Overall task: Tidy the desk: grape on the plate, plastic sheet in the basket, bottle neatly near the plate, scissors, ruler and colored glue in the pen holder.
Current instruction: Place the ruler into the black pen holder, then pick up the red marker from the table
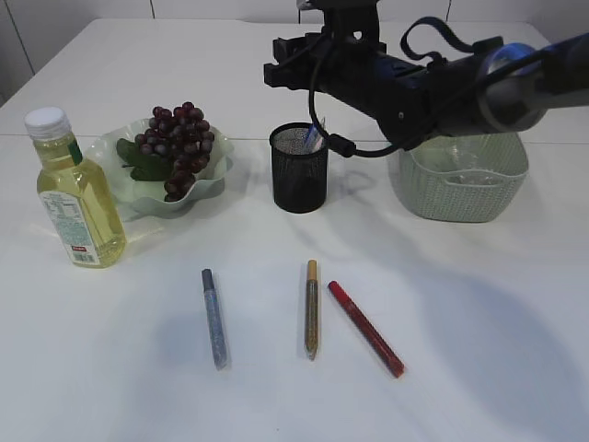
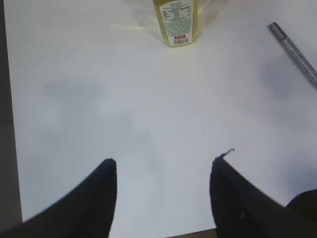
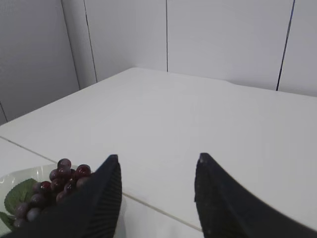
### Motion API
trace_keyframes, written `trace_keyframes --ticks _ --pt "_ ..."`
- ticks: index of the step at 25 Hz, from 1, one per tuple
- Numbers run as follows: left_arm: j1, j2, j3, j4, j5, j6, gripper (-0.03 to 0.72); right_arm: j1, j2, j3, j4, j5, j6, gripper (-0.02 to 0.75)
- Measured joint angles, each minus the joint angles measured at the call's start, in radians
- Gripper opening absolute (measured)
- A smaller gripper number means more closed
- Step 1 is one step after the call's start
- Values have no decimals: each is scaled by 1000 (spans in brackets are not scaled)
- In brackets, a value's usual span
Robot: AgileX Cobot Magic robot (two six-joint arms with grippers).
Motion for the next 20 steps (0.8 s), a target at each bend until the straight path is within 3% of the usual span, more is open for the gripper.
trace_keyframes --ticks 9,20 --pt "0 0 0 0 0 -1 434 0 -165 -33 2 467 0 385" --pt "0 0 0 -21 0 -15 434 0 -316 -179 141 1180 2 385"
